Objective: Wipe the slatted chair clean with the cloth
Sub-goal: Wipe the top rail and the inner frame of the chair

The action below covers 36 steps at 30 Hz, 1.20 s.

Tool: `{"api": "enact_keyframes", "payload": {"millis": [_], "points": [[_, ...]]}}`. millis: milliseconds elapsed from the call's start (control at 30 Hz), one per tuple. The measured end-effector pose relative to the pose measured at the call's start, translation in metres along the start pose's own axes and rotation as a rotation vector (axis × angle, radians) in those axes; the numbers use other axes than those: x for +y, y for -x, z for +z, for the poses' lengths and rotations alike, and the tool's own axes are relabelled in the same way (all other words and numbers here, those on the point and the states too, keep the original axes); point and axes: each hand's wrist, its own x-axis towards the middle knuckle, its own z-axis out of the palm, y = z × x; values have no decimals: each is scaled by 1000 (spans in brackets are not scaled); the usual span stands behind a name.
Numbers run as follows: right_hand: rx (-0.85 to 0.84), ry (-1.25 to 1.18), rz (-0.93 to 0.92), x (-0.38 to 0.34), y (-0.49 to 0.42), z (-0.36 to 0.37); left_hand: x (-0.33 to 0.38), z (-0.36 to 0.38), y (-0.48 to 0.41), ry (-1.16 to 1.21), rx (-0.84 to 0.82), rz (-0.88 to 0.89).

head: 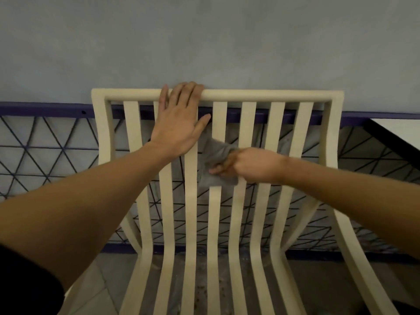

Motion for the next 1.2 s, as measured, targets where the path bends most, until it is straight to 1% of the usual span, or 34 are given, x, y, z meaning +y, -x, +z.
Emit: {"api": "enact_keyframes", "payload": {"millis": [67,133,167,233,300,367,500,667,767,800,900,1000,1100,1200], "points": [[60,56,44,21,-4,-43,0,-1,-1,12,7,-4],[187,55,49,35,-5,-74,2,0,-2,20,19,-12],[260,32,50,38,-5,-78,2,1,-2,24,27,-16],[349,-13,90,33,-4,-63,2,2,-2,21,54,-24],[395,-108,156,16,-5,-25,2,5,-2,18,77,-30],[415,-187,160,-6,-6,17,2,8,-2,6,91,-36],[322,-203,128,-44,-2,89,3,14,-3,-18,123,-34],[194,-245,110,-82,4,146,0,24,-6,-60,123,-36],[17,-252,79,-98,8,167,1,24,-10,-61,121,-42],[-17,-239,61,-100,8,169,1,24,-10,-61,120,-43],[-123,-140,-19,-93,5,158,1,25,-9,-61,116,-35],[-192,-5,-108,-69,7,123,1,26,-10,-59,106,-43],[-229,58,-86,-32,19,75,1,24,-11,-51,98,-46],[-196,50,-6,-1,30,31,1,22,-10,-34,88,-53]]}}
